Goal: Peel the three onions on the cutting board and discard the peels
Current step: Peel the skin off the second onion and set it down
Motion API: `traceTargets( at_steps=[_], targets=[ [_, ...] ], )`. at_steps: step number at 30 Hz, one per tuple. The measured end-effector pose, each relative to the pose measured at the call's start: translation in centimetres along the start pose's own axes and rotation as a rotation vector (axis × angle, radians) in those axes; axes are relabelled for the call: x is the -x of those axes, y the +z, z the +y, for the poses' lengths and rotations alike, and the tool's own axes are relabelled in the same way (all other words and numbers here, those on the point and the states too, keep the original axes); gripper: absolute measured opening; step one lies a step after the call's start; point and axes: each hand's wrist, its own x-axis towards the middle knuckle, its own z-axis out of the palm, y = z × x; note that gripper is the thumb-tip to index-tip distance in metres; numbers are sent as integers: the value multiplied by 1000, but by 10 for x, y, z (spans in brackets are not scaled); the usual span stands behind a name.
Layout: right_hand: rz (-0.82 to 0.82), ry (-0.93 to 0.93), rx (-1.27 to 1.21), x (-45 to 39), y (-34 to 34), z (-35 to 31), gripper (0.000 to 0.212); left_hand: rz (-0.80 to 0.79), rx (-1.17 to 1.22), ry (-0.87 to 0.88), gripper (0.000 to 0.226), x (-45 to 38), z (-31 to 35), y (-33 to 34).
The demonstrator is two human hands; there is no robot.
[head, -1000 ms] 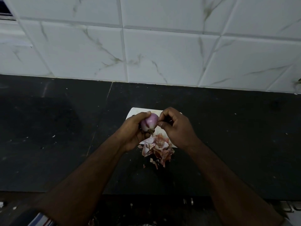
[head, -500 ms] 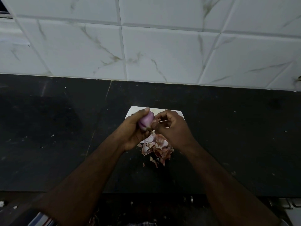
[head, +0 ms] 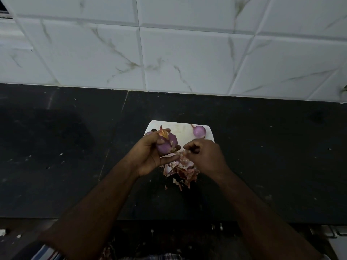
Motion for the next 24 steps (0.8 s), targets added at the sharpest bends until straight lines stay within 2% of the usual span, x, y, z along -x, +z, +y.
traceTargets(
  at_steps=[2,4,6,10,11,16,19,21,24],
  targets=[
    [-140,47,13,-1,-5,4,36,0,5,9,67,-1,1,-3],
    [-56,41,-61,-6,-11,-3,41,-15,-6,15,70,-1,1,0],
    [44,-14,-155,-13,-14,-17,36,-58,-70,15,68,1,0,4],
    [-117,-16,-278,-22,-6,-40,20,-149,-225,18,60,4,-4,16],
    [-110,0,-306,-23,-3,-41,17,-154,-248,24,58,4,-5,18],
    [182,-2,-337,-26,3,-37,14,-98,-362,86,47,3,-6,13],
    [216,10,-449,-27,5,-35,8,-65,-498,150,32,3,-3,15],
    [148,37,-577,-26,4,-35,9,-19,-537,198,37,2,-4,14],
    [-45,82,-740,-23,-3,-34,15,-12,-545,207,35,3,-4,11]
  ],
)
